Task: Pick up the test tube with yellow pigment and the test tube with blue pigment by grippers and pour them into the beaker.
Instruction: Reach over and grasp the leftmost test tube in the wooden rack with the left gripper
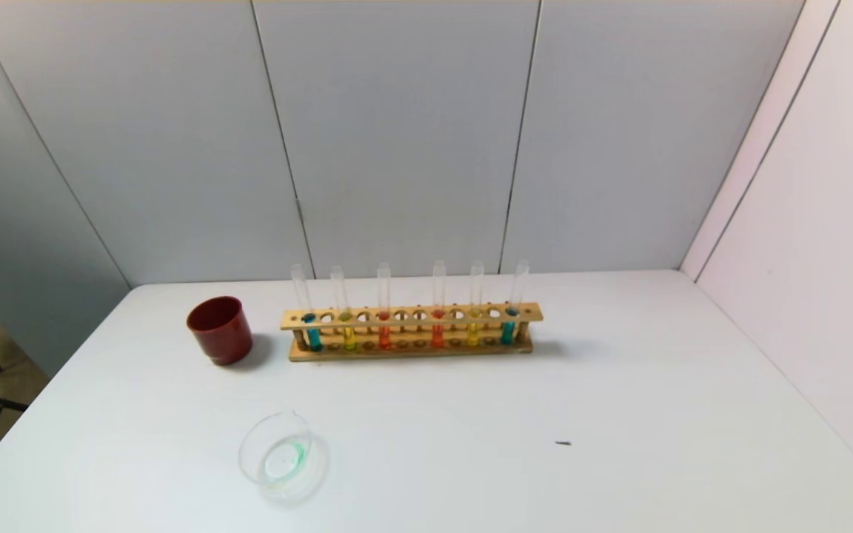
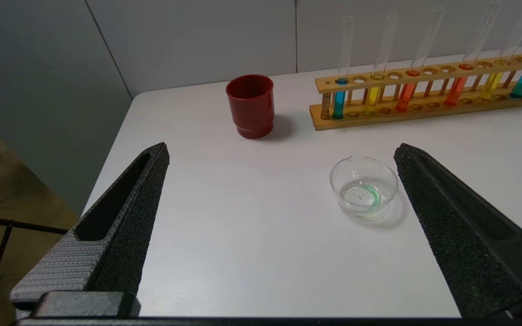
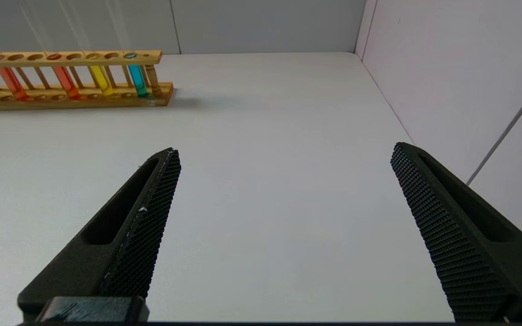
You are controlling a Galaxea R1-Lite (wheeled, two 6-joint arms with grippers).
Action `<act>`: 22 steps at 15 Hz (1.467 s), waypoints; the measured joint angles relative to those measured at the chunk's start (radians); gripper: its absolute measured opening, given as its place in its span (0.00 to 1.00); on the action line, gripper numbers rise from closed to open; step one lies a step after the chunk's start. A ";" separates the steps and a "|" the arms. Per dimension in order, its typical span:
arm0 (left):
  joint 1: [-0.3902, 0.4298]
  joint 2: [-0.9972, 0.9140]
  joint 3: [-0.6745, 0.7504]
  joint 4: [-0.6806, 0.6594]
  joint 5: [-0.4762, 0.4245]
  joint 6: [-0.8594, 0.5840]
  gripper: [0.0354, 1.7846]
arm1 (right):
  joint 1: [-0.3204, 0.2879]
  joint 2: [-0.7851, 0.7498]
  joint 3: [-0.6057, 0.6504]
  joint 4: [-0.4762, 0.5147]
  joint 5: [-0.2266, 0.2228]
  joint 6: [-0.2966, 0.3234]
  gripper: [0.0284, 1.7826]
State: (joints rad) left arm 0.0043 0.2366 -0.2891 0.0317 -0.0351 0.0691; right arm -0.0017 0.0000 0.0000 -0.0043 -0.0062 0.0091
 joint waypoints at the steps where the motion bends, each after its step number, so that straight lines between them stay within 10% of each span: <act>1: 0.000 0.063 -0.055 -0.004 -0.007 0.002 0.98 | 0.000 0.000 0.000 0.000 0.000 0.000 0.95; 9: -0.033 0.587 -0.266 -0.273 -0.062 0.049 0.98 | 0.000 0.000 0.000 0.000 0.000 0.000 0.95; 15: -0.262 0.907 -0.368 -0.402 0.053 0.019 0.98 | 0.000 0.000 0.000 0.000 0.000 0.000 0.95; 22: -0.323 1.220 -0.358 -0.694 0.118 -0.057 0.98 | 0.000 0.000 0.000 0.000 0.000 0.000 0.95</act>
State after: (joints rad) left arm -0.3183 1.4570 -0.6470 -0.6628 0.0826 0.0119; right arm -0.0013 0.0000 0.0000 -0.0043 -0.0062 0.0091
